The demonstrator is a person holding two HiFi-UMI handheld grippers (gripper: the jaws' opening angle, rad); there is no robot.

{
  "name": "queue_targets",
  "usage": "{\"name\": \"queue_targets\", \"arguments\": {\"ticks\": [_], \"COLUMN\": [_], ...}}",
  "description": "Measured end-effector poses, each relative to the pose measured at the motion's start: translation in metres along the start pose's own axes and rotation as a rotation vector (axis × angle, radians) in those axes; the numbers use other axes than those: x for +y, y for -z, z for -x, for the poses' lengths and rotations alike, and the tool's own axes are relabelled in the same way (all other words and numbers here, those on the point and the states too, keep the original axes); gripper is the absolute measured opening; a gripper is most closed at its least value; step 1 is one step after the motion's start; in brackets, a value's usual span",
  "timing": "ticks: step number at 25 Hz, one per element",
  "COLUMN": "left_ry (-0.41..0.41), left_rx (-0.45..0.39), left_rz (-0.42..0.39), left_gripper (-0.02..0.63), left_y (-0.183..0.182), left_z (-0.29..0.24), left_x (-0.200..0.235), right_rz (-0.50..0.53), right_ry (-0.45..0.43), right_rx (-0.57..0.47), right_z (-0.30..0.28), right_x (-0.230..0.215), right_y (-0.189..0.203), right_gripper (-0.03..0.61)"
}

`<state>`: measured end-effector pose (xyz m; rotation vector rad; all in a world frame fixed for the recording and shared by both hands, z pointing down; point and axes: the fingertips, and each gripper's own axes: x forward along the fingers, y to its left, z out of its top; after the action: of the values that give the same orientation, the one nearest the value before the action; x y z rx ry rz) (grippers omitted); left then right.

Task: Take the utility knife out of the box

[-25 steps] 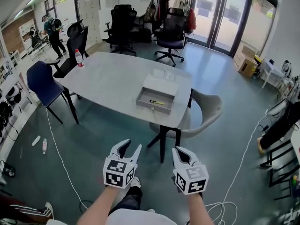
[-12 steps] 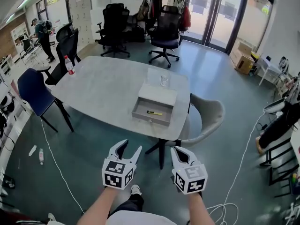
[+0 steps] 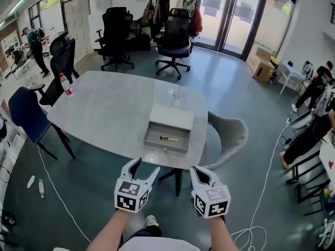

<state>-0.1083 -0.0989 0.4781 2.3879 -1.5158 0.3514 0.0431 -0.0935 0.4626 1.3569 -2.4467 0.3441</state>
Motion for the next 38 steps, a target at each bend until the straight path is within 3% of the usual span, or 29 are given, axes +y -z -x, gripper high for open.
{"name": "queue_targets", "arguments": {"ticks": [12,24,38], "left_ry": [0.084,0.114,0.182], "left_rx": [0.016,0.017,0.113], "left_rz": [-0.009,-0.027,-0.136], "left_gripper": [0.288,0.288,0.288], "left_y": [-0.017,-0.024,-0.031], "left_z": [-0.034,-0.062,-0.129], "left_x": [0.038,0.053,0.059], "right_rz": [-0.006,-0.001,-0.032], "right_ry": [0.06,0.066,0.067], "right_rx": [-0.011,-0.029,-0.038], "right_z": [-0.043,-0.068,-0.114], "right_x": [-0.002,-0.008,-0.053], "right_y": [-0.028,-0.041,-0.052], "right_gripper": [0.005,0.005,0.005]}}
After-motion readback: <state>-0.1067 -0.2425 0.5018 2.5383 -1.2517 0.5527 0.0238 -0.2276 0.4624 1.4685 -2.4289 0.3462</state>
